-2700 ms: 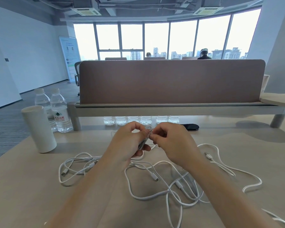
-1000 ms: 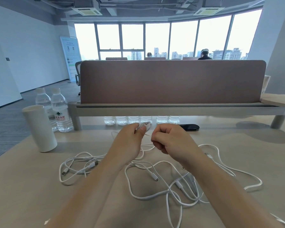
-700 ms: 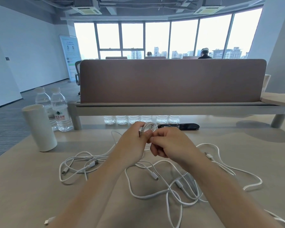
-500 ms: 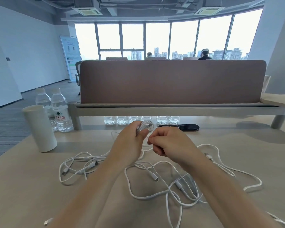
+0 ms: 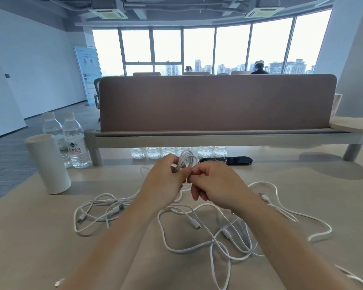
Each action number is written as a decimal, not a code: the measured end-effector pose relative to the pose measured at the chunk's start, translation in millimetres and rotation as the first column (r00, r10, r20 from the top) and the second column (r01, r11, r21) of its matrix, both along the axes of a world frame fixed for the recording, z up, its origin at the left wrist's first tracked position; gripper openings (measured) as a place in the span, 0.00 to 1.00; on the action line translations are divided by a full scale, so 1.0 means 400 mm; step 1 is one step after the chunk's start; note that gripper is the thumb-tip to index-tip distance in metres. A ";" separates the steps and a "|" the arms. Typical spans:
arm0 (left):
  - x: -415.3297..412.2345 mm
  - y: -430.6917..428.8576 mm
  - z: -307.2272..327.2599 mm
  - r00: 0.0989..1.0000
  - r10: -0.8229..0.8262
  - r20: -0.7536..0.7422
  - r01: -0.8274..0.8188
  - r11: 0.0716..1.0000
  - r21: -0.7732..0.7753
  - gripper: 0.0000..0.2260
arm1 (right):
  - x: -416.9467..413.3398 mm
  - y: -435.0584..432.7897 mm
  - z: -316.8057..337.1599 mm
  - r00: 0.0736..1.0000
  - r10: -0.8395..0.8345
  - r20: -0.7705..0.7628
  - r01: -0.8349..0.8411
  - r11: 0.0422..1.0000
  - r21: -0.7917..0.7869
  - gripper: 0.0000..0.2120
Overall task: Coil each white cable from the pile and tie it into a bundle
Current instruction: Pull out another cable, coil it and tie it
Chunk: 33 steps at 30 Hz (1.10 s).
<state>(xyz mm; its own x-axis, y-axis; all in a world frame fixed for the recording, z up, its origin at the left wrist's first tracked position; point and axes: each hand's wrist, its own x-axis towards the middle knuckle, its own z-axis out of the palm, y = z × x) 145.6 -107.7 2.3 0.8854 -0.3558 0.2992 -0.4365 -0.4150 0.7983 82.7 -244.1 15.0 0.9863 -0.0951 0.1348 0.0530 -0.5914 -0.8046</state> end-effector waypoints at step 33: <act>0.026 0.024 0.000 0.999 0.037 -0.006 -0.036 0.996 0.082 0.13 | -0.015 0.021 0.019 0.998 -0.021 0.062 0.025 0.998 -0.062 0.09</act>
<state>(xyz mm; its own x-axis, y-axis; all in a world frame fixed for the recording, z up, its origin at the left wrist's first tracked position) 155.8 -98.1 2.2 0.9003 -0.3461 0.2640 -0.4142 -0.4946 0.7641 76.7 -235.6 22.4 0.9738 -0.1069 0.2008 0.0867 -0.6418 -0.7620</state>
